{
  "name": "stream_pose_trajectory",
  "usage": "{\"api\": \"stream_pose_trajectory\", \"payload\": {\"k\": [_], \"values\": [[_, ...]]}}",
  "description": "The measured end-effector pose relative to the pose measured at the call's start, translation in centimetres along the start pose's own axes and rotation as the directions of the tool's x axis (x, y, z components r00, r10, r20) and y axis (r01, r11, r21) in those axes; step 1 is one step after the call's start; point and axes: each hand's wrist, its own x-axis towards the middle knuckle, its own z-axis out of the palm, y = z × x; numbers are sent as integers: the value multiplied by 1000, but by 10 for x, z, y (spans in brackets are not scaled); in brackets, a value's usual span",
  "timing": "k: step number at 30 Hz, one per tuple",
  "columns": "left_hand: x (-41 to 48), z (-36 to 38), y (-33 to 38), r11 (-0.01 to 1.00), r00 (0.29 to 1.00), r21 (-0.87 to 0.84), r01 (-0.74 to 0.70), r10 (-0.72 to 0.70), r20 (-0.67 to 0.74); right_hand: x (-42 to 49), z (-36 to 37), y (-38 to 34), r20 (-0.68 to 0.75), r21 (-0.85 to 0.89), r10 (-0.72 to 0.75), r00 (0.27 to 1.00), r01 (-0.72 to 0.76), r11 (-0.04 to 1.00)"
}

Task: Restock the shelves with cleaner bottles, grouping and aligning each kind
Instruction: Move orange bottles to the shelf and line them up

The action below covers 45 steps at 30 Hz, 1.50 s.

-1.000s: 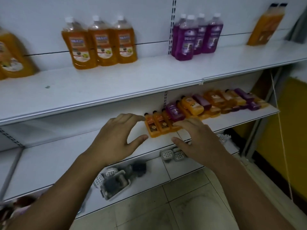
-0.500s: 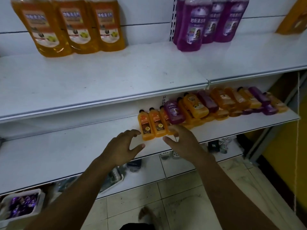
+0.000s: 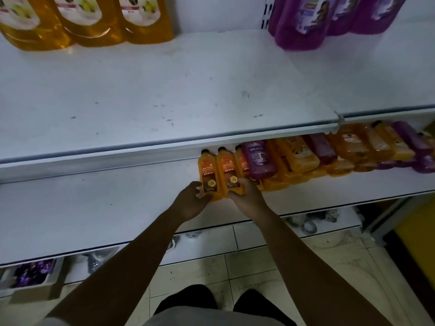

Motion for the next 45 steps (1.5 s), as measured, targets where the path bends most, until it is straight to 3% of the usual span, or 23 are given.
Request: {"api": "stream_pose_trajectory", "payload": {"k": [4, 8, 11, 16, 20, 24, 29, 34, 37, 39, 42, 45], "values": [[9, 12, -6, 997, 999, -72, 29, -32, -41, 10, 8, 23, 69, -21, -62, 996, 63, 998], [17, 18, -4, 939, 989, -331, 97, -128, -72, 20, 11, 24, 7, -18, -94, 996, 94, 995], [21, 19, -2, 963, 989, -258, 74, -104, -105, 30, 7, 13, 4, -18, -52, 999, 52, 998], [25, 15, -10, 982, 991, -152, 107, -118, -60, 27, -5, 8, 228, -38, -26, 973, 35, 999], [26, 16, -17, 979, 985, -136, 149, -159, -64, 21, 4, 22, 171, -32, -94, 981, 101, 994], [23, 14, -20, 964, 982, -228, 134, -161, -102, 13, 16, 25, 101, 211, -13, 995, -8, 977], [23, 15, -19, 904, 977, -397, 159, -202, -69, 8, 22, 25, -10, 362, 47, 999, -40, 931], [22, 20, -20, 855, 984, -493, 158, -176, 10, 11, 16, 17, 137, 520, 149, 979, -199, 831], [17, 15, -17, 663, 970, -712, 233, -211, 121, 12, 3, 14, 298, 626, 207, 932, -354, 694], [11, 10, -17, 478, 959, -832, 281, -176, 223, 8, -7, 17, 366, 616, 148, 919, -358, 701], [-5, 6, -15, 516, 967, -822, 239, -50, 250, -11, -20, 18, 408, 591, 50, 911, -305, 747], [-27, -2, 3, 575, 967, -799, 176, 51, 250, -34, -34, 8, 358, 614, 8, 934, -242, 751]]}}
